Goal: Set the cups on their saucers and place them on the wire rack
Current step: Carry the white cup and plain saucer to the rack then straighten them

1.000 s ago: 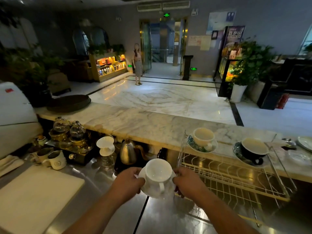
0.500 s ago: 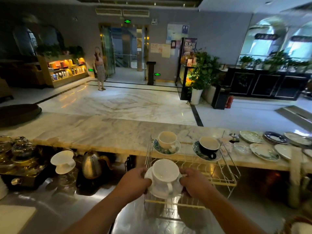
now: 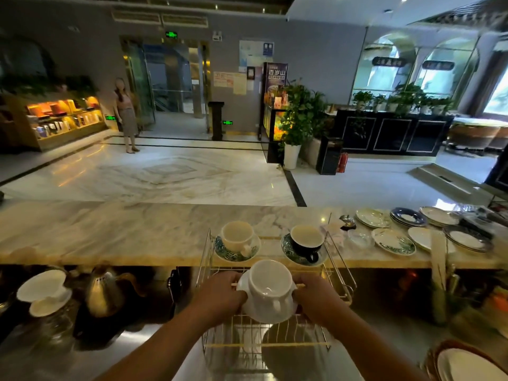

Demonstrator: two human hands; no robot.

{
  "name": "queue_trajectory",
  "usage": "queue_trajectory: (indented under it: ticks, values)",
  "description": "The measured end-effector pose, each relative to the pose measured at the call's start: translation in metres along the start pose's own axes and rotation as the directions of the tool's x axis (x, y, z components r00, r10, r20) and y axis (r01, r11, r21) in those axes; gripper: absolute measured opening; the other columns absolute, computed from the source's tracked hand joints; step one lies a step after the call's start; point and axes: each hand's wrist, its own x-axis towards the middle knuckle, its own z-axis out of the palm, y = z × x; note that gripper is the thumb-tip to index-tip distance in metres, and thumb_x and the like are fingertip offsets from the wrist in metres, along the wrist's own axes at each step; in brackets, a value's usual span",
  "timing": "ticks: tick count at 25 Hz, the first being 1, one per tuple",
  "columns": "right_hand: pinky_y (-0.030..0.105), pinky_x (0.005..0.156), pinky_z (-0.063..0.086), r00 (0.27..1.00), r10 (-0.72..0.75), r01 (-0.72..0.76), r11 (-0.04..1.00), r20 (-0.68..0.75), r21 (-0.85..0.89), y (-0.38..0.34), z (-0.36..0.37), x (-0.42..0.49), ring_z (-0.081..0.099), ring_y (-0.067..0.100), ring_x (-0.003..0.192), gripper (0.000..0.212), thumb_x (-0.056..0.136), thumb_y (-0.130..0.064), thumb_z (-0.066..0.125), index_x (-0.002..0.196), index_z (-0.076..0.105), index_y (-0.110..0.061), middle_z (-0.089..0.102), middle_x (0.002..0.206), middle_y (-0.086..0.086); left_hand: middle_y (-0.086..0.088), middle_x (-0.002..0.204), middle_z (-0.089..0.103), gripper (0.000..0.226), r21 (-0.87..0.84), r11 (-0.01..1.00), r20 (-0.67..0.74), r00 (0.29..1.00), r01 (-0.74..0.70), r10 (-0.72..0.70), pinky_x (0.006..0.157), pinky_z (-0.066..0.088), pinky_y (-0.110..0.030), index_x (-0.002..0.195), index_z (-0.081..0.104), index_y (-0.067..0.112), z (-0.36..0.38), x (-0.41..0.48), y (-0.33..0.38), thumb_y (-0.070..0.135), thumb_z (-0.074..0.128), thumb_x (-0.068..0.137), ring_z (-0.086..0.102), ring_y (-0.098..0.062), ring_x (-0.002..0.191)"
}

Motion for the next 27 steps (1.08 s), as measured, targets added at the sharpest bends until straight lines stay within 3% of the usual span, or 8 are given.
queue_trajectory:
  ticks: [4,8,12,17,21,24,27]
  values:
    - [0.023,0.051,0.055,0.999,-0.025,0.027,0.999,0.034,-0.041,0.013,-0.023,0.022,0.073,0.015,0.069,0.030,0.092,-0.009,0.062,0.119,0.067,-0.019,0.075,0.093,0.008,0.017,0.079,0.070,0.033,0.021,1.000,-0.064,0.998,0.020,-0.019,0.071,0.063,-0.043,0.088,0.068,0.047,0.024,0.012,0.015,0.029,0.058,0.061,0.071,-0.012,0.071]
    - [0.016,0.042,0.047,0.998,-0.036,0.040,0.997,0.060,-0.066,0.024,-0.029,0.044,0.065,0.004,0.049,0.035,0.091,-0.005,0.061,0.123,0.065,-0.019,0.072,0.086,0.004,0.010,0.103,0.071,0.056,0.053,0.998,-0.123,0.992,0.032,-0.025,0.078,0.061,-0.045,0.122,0.069,0.035,0.040,0.024,0.014,0.026,0.060,0.068,0.069,-0.014,0.087]
    - [0.016,0.040,0.047,0.997,-0.017,0.021,0.998,0.080,-0.051,0.029,-0.023,0.064,0.066,0.003,0.045,0.038,0.090,-0.005,0.060,0.124,0.063,-0.024,0.072,0.083,0.003,0.005,0.114,0.072,0.054,0.113,0.992,-0.176,0.984,0.050,-0.029,0.082,0.059,-0.041,0.131,0.064,0.037,0.046,0.034,0.010,0.021,0.060,0.080,0.067,-0.017,0.095]
    - [0.015,0.042,0.049,0.992,-0.032,0.037,0.998,0.123,-0.043,0.027,-0.018,0.078,0.067,0.001,0.046,0.029,0.090,-0.004,0.059,0.105,0.063,-0.028,0.073,0.083,0.003,0.009,0.098,0.069,0.048,0.110,0.993,-0.196,0.980,0.053,-0.030,0.074,0.051,-0.032,0.132,0.064,0.034,0.051,0.047,-0.003,0.020,0.058,0.086,0.065,-0.015,0.091]
    - [0.017,0.040,0.046,0.993,-0.007,0.013,0.999,0.114,-0.050,0.026,-0.016,0.084,0.063,0.003,0.042,0.034,0.089,-0.003,0.059,0.094,0.057,-0.036,0.074,0.083,0.005,0.010,0.097,0.067,0.044,0.109,0.993,-0.204,0.978,0.054,-0.030,0.071,0.047,-0.030,0.131,0.063,0.036,0.051,0.056,-0.009,0.023,0.059,0.089,0.064,-0.014,0.091]
    - [0.017,0.041,0.047,0.993,0.007,0.000,0.999,0.114,-0.053,0.024,-0.015,0.089,0.065,0.005,0.047,0.031,0.089,-0.007,0.062,0.090,0.056,-0.038,0.074,0.084,0.004,0.009,0.099,0.069,0.042,0.097,0.993,-0.211,0.977,0.061,-0.039,0.068,0.046,-0.028,0.130,0.063,0.037,0.050,0.063,-0.012,0.025,0.060,0.090,0.065,-0.013,0.092]
    - [0.015,0.040,0.046,0.991,0.010,-0.007,1.000,0.134,-0.029,0.024,-0.014,0.093,0.063,-0.001,0.043,0.031,0.089,-0.004,0.061,0.092,0.056,-0.034,0.072,0.085,0.003,0.010,0.089,0.068,0.042,0.090,0.994,-0.199,0.979,0.066,-0.047,0.066,0.046,-0.028,0.129,0.063,0.039,0.050,0.067,-0.014,0.026,0.060,0.089,0.066,-0.013,0.088]
